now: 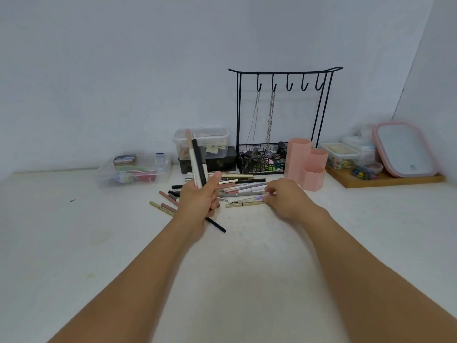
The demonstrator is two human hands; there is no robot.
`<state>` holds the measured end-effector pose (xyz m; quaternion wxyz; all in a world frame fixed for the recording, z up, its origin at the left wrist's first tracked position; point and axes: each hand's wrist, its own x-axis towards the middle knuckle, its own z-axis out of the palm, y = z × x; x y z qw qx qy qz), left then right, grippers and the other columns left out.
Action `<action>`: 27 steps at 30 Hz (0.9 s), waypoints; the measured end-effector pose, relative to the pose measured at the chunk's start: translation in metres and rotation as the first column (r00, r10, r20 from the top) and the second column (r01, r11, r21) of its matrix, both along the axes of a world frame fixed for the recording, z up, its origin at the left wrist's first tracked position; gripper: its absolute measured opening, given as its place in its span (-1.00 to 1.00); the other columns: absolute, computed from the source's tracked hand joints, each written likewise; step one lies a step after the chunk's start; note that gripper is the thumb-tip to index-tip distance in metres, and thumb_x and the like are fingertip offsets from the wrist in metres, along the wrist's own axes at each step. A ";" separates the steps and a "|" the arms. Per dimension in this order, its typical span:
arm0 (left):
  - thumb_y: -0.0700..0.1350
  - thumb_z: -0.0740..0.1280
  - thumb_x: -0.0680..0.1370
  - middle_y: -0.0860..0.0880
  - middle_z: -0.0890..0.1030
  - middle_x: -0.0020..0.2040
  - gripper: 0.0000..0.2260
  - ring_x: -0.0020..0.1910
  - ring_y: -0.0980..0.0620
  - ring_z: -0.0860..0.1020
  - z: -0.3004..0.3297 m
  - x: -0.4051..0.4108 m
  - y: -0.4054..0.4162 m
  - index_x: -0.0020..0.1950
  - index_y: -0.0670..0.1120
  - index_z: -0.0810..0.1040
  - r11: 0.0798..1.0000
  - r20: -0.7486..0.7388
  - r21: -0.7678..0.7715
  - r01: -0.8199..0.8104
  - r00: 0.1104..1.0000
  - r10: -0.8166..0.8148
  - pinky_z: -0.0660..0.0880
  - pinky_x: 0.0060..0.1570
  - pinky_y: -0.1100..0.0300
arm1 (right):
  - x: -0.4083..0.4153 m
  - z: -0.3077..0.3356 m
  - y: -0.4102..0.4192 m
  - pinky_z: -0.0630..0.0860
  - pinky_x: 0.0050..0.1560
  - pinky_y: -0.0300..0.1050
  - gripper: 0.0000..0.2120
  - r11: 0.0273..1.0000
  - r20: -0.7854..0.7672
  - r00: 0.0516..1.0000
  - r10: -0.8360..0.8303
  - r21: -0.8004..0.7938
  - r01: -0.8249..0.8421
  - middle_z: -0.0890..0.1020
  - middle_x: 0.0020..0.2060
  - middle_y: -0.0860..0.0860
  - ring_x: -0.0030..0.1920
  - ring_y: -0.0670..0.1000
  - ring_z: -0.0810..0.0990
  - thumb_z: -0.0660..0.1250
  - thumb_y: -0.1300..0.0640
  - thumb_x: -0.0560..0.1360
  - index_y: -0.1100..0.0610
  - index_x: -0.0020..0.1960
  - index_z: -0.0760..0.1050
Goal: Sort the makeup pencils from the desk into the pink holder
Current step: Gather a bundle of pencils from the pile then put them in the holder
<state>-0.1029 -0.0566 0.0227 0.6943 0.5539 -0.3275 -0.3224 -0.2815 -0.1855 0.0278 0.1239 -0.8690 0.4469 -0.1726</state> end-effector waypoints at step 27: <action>0.25 0.43 0.52 0.05 0.40 -0.48 -0.59 -0.55 0.13 0.34 -0.001 0.000 0.001 -0.25 -0.03 0.41 0.999 -0.031 0.045 -0.003 0.999 0.004 0.24 -0.60 0.30 | -0.009 0.012 -0.003 0.38 -0.11 -0.19 -0.82 0.975 -0.127 0.979 0.161 0.175 -0.138 0.53 -0.07 -0.01 -0.08 0.01 0.47 0.38 0.22 0.56 0.12 0.16 0.58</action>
